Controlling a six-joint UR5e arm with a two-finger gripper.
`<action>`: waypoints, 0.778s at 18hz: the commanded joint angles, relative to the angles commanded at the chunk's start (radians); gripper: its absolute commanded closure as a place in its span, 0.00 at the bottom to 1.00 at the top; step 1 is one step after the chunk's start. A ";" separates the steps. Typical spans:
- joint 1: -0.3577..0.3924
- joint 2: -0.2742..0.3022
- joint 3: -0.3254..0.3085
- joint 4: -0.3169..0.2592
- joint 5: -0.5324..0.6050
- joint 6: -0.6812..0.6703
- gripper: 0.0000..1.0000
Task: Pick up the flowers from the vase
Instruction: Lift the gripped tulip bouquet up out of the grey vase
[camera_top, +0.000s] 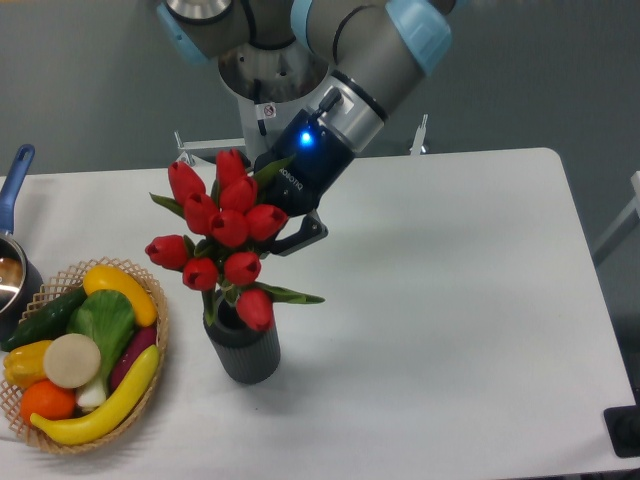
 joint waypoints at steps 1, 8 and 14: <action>0.000 0.000 0.006 0.000 0.000 -0.006 0.59; 0.005 0.009 0.072 0.000 -0.003 -0.080 0.59; 0.087 0.017 0.097 0.000 -0.003 -0.126 0.59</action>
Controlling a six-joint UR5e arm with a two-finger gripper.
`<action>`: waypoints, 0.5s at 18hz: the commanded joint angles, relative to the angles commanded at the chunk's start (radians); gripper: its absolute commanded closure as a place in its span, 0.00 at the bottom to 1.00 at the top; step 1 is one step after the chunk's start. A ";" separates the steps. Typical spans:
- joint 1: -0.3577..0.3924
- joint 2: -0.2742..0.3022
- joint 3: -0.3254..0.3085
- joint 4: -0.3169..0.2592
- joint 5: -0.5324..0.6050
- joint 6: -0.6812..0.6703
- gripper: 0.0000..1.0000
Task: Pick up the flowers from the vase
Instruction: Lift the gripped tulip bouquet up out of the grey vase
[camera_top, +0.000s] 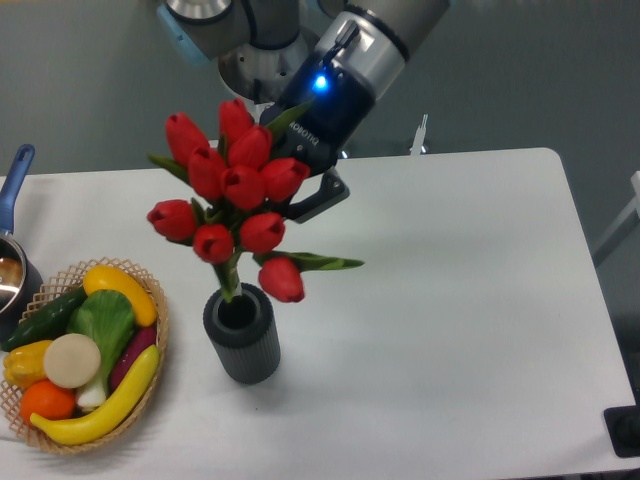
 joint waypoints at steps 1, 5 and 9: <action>0.029 -0.003 0.003 0.000 0.000 0.000 0.59; 0.179 -0.021 0.000 0.002 0.009 0.015 0.59; 0.249 -0.080 -0.003 0.002 0.014 0.073 0.59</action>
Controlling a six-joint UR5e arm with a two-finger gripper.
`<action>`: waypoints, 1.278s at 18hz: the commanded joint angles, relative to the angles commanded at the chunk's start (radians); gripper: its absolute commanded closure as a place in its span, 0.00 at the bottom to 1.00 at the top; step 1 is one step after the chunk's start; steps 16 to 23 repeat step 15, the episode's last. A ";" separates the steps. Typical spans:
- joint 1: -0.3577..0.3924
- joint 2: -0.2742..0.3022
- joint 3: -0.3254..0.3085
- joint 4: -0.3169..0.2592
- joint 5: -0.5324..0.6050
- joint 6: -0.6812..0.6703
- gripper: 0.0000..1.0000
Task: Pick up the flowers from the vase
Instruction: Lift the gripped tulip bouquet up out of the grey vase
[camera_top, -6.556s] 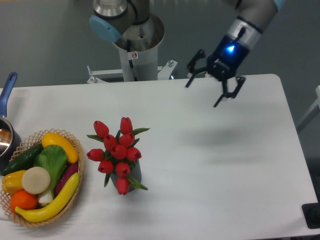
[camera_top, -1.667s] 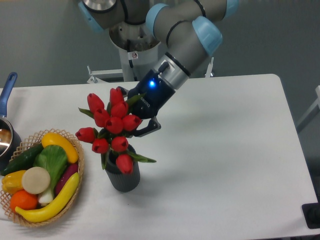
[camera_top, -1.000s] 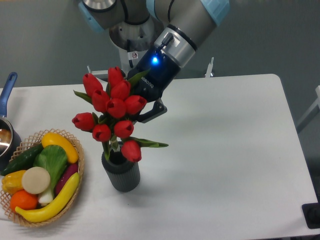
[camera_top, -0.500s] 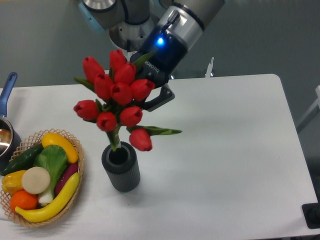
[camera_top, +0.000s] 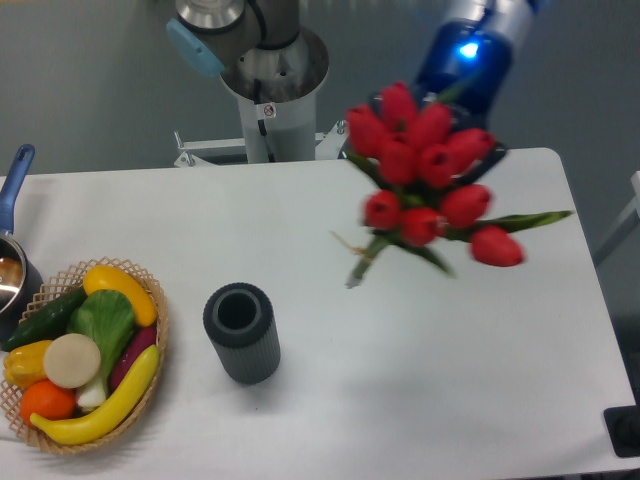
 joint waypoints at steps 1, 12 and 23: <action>0.014 -0.009 -0.003 0.002 0.000 0.014 0.59; 0.069 -0.048 -0.009 0.006 0.002 0.061 0.59; 0.074 -0.049 -0.009 0.005 -0.002 0.062 0.59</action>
